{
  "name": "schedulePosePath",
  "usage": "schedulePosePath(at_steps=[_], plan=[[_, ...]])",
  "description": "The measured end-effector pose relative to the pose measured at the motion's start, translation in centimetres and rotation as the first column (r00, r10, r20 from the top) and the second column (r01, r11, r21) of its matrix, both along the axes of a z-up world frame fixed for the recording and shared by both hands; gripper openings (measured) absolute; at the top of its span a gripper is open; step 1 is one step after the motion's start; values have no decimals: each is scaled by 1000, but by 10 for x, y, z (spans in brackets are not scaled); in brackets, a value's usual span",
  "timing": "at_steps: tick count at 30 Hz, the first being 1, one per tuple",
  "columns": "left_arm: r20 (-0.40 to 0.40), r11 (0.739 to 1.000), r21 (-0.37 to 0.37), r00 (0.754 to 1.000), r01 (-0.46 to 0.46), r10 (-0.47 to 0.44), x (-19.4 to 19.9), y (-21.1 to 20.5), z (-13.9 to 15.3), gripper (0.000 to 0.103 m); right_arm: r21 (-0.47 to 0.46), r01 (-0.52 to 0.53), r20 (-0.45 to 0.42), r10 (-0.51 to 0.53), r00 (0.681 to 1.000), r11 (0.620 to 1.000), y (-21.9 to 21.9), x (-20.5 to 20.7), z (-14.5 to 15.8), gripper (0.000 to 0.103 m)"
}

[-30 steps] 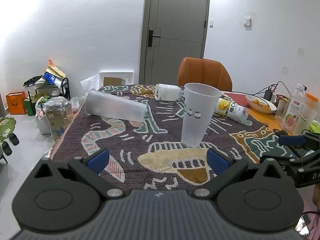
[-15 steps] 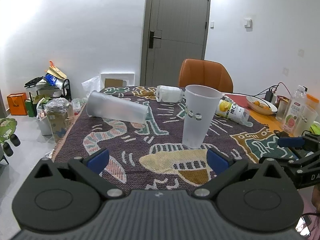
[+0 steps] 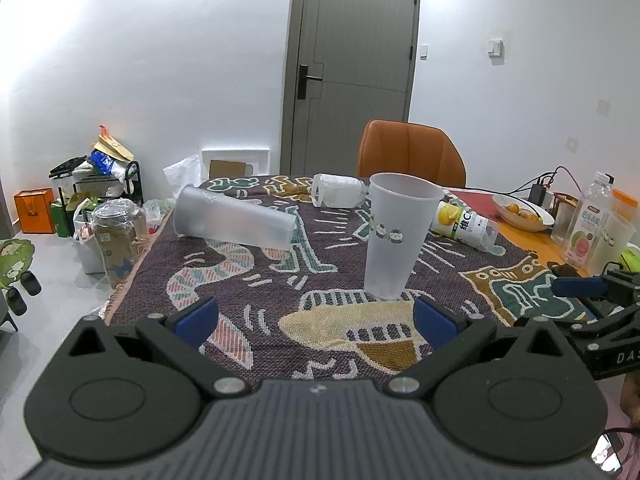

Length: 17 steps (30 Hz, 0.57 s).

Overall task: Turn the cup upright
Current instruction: 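Open the right gripper and pull back from the standing cup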

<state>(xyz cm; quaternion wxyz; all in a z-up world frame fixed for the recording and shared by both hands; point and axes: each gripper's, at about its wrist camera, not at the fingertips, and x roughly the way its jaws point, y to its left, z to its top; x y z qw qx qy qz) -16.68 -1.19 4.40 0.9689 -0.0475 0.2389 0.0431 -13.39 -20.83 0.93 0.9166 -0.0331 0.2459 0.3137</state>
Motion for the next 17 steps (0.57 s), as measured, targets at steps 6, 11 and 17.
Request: schedulePosePath(at_steps=[6,11,17], plan=[[2,1000,2,1000,-3,3,1,-2,-1,103,-3,-4,-7,4,1000,1000,3,1,-2,103],[3,1000,3,1000,-1,1,1,-3,-1,103,-6,-3,-8,3,1000,1000,3,1,-3,103],[12,1000,-5,1000,4,-4,3,-3,-4,103,-10,13,-20,-14,1000,1000,5,8,-10,103]])
